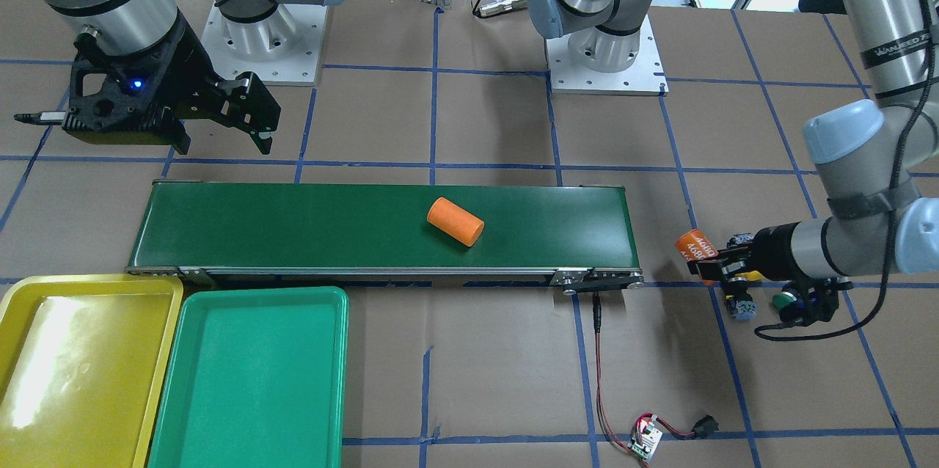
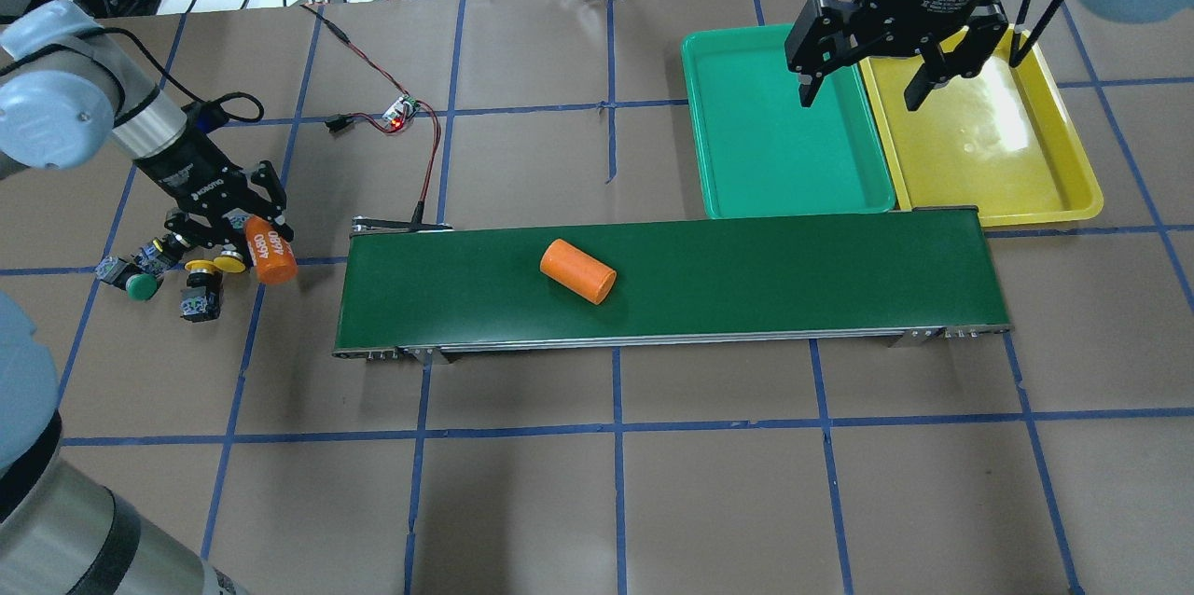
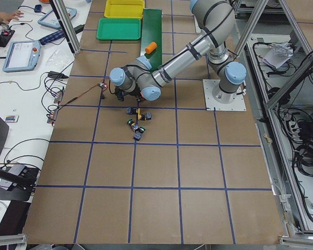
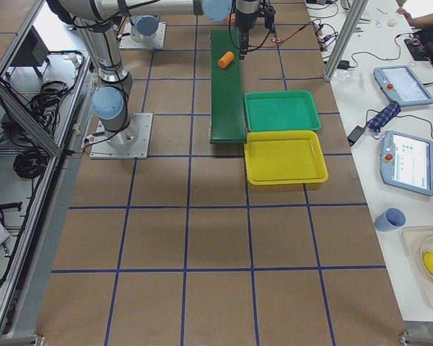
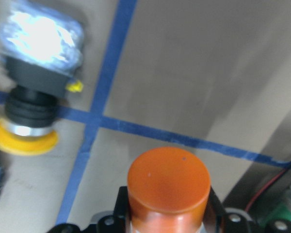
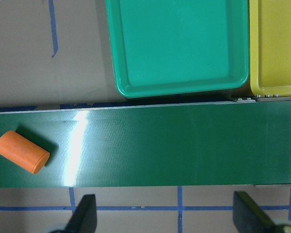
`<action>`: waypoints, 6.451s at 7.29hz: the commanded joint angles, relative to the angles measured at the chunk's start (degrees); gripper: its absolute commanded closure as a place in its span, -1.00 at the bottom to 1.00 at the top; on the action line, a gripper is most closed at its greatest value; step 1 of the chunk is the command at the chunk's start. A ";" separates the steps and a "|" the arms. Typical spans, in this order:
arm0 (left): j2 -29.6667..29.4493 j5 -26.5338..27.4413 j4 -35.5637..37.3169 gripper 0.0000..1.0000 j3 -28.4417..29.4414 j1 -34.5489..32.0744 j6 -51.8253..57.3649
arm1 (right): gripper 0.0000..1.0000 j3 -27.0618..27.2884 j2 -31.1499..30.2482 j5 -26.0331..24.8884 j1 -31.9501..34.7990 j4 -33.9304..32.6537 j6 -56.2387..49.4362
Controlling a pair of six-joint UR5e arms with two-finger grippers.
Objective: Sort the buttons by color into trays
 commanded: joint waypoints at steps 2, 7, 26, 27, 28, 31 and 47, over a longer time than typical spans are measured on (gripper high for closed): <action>2.49 -7.92 -5.74 1.00 -0.04 -1.75 -20.91 | -1.00 0.00 0.00 0.00 0.00 -0.06 -0.04; 6.01 -11.84 -0.92 1.00 -7.53 -11.05 -43.80 | -1.00 0.00 0.09 -0.18 0.00 0.03 -0.30; -6.38 7.76 17.81 -1.00 0.12 0.54 25.48 | -1.00 0.09 0.26 0.00 -0.18 -0.06 -0.30; -6.38 7.85 17.90 -0.99 -0.84 0.44 25.76 | -1.00 0.00 0.18 -0.09 -0.18 -0.06 -0.30; -6.64 7.94 19.38 -0.84 -1.11 0.44 26.02 | -1.00 0.00 0.35 -0.09 0.00 -0.06 -0.30; -7.61 9.17 20.62 -0.56 -1.21 0.53 25.76 | -1.00 0.00 0.17 0.00 -0.09 -0.15 -0.12; 7.51 2.22 6.21 0.98 -8.23 -17.91 -36.79 | -1.00 0.00 0.00 0.00 0.00 0.03 -0.21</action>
